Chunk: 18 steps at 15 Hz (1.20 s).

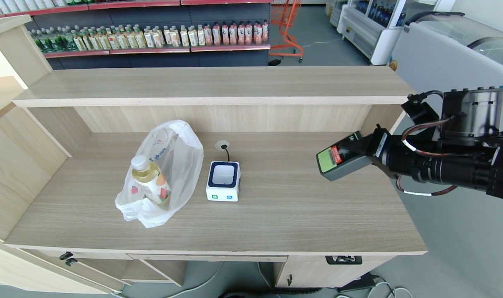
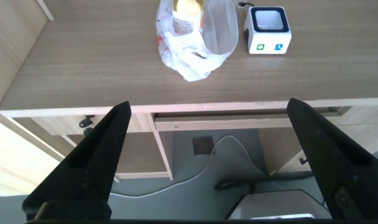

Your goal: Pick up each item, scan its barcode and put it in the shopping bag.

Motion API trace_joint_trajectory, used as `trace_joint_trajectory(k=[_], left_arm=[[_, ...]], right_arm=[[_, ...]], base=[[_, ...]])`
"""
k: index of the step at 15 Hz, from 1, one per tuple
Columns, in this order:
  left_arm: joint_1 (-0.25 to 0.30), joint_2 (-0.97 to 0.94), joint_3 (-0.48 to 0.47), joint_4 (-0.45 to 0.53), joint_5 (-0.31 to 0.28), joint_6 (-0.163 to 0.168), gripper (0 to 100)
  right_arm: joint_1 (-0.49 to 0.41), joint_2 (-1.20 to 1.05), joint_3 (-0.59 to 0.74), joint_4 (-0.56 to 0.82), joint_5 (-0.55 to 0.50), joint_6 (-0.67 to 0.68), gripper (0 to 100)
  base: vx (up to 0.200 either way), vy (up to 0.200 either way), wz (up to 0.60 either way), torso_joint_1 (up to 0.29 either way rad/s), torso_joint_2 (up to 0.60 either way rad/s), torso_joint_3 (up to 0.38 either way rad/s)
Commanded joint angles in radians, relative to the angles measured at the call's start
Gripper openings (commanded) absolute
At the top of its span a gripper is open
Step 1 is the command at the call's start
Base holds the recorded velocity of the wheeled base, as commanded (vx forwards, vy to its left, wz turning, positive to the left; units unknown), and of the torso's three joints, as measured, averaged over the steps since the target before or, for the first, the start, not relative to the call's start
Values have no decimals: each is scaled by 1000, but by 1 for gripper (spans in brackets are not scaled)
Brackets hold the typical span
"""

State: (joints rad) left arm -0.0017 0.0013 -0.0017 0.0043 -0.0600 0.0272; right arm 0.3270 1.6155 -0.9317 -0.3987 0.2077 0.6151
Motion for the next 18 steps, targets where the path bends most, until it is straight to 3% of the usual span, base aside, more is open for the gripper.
trace_joint_trajectory(k=[1,6,18], left_arm=[[0,0,0,0,0,-1,100],[0,0,0,0,0,0,100],[0,-1,0,0,0,0,100]], right_arm=[[1,21,-2,0,1,0,0],[1,24,-2,0,1,2,0],[23,70,-27,0,1,11,0]], base=[[0,0,0,0,0,0],[0,0,0,0,0,0],[0,200,0,2,4,1]])
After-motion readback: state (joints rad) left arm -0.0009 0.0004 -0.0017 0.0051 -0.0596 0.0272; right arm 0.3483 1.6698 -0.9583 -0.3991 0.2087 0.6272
